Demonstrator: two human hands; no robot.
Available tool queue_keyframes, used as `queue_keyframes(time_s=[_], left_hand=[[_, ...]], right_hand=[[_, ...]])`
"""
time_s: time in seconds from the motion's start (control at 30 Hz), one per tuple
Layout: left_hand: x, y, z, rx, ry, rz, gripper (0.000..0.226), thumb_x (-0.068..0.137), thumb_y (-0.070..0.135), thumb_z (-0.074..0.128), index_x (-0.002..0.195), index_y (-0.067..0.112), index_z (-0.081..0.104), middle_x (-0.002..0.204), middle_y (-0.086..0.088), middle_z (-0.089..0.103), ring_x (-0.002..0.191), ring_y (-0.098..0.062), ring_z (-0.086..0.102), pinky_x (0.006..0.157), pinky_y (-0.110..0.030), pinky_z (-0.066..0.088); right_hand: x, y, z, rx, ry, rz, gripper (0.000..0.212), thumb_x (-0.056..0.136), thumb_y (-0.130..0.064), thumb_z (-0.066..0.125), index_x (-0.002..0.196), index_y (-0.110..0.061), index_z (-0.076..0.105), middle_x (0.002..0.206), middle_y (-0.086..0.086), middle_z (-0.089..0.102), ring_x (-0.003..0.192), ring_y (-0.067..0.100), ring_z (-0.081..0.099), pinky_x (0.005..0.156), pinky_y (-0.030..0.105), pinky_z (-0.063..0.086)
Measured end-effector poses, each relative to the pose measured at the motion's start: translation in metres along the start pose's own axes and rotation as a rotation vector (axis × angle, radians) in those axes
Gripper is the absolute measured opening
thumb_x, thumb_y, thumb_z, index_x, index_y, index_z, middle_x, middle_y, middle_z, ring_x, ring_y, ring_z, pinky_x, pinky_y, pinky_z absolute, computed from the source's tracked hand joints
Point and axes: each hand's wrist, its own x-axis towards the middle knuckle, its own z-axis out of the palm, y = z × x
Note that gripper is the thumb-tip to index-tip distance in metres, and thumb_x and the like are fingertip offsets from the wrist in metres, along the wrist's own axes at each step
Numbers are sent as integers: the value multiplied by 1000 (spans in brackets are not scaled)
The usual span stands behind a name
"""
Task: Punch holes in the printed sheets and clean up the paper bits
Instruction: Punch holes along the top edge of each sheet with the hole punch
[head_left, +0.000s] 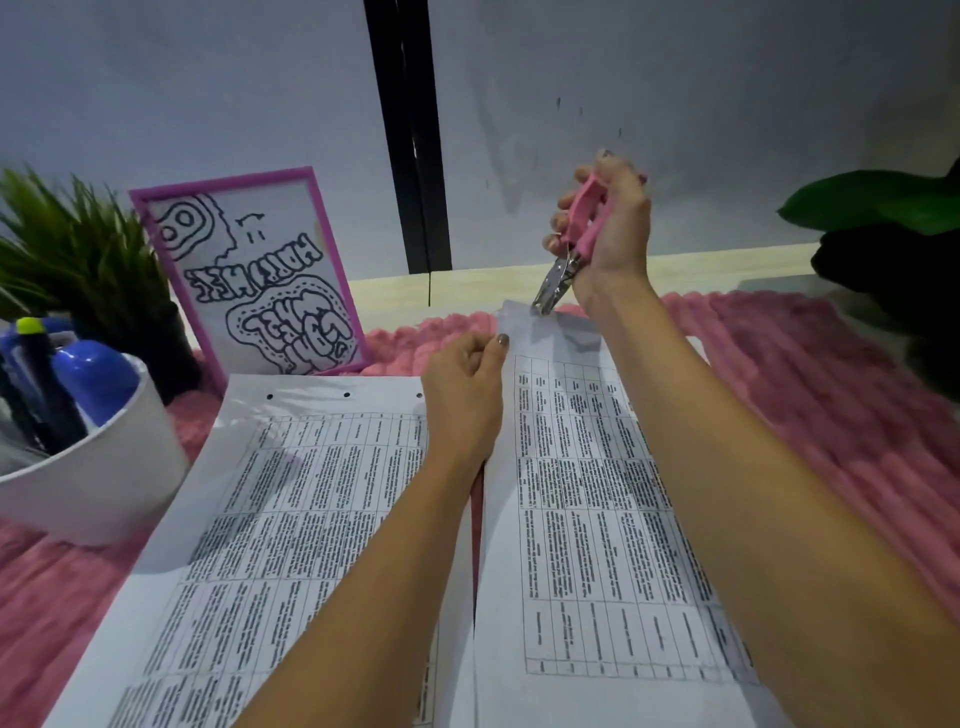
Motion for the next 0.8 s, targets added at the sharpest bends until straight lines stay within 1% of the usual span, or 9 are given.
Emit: queue_keyframes(time_s=[0.1, 0.17, 0.23, 0.33, 0.4, 0.53, 0.6, 0.7, 0.8], left_hand=[[0, 0, 0, -16, 9, 5, 13, 97, 15, 59, 87, 12, 67, 74, -17, 66, 63, -15, 50, 60, -32, 45], [0, 0, 0, -43, 6, 6, 12, 96, 14, 59, 87, 14, 68, 78, -17, 67, 67, -18, 52, 63, -36, 49], [-1, 0, 1, -47, 7, 6, 11, 96, 14, 59, 89, 15, 68, 76, -8, 67, 69, -15, 55, 68, -36, 53], [0, 0, 1, -52, 17, 17, 9, 96, 15, 60, 92, 15, 68, 77, 2, 67, 69, -7, 58, 67, -24, 52], [0, -1, 1, -64, 22, 18, 9, 96, 14, 60, 94, 12, 69, 78, 4, 67, 67, -2, 59, 66, -17, 51], [1, -2, 1, -75, 24, 31, 12, 96, 15, 61, 95, 7, 69, 72, 4, 64, 63, -5, 54, 63, -22, 48], [0, -2, 1, -82, 24, 31, 11, 96, 15, 61, 92, 9, 69, 71, 2, 64, 63, -8, 53, 63, -24, 46], [0, -1, 0, -79, 10, 45, 13, 96, 16, 60, 87, 13, 67, 72, -10, 64, 65, -16, 50, 62, -31, 43], [0, -2, 0, -58, 11, 67, 14, 97, 16, 59, 89, 9, 68, 78, -21, 67, 65, -18, 51, 62, -32, 44]], right_hand=[[0, 0, 5, 28, 3, -27, 24, 81, -31, 59, 86, -8, 56, 67, 4, 54, 52, 15, 51, 49, 26, 43], [1, 0, 6, 58, 9, -43, 26, 78, -32, 59, 86, -7, 56, 66, 5, 54, 52, 16, 51, 49, 27, 43], [2, -1, 6, 64, 5, -47, 25, 80, -32, 58, 85, -8, 56, 66, 5, 54, 52, 16, 51, 49, 27, 42], [0, 2, 7, 28, -21, -38, 19, 88, -27, 55, 83, -8, 56, 65, 4, 55, 52, 16, 51, 49, 27, 43], [-2, 5, 9, 5, -37, -23, 19, 86, -28, 55, 83, -9, 55, 64, 4, 55, 52, 16, 50, 49, 26, 42], [-6, 9, 11, -55, -40, 0, 24, 78, -31, 56, 85, -8, 55, 63, 3, 53, 50, 15, 48, 46, 24, 40], [-7, 10, 11, -87, -41, 0, 25, 76, -31, 56, 85, -8, 55, 62, 3, 53, 50, 15, 48, 46, 24, 39], [-7, 12, 11, -103, -32, 7, 22, 74, -29, 55, 82, -8, 56, 60, 3, 52, 49, 16, 47, 46, 24, 38], [-9, 13, 11, -101, -17, 16, 16, 79, -24, 53, 78, -8, 56, 59, 4, 51, 48, 17, 45, 46, 24, 36]])
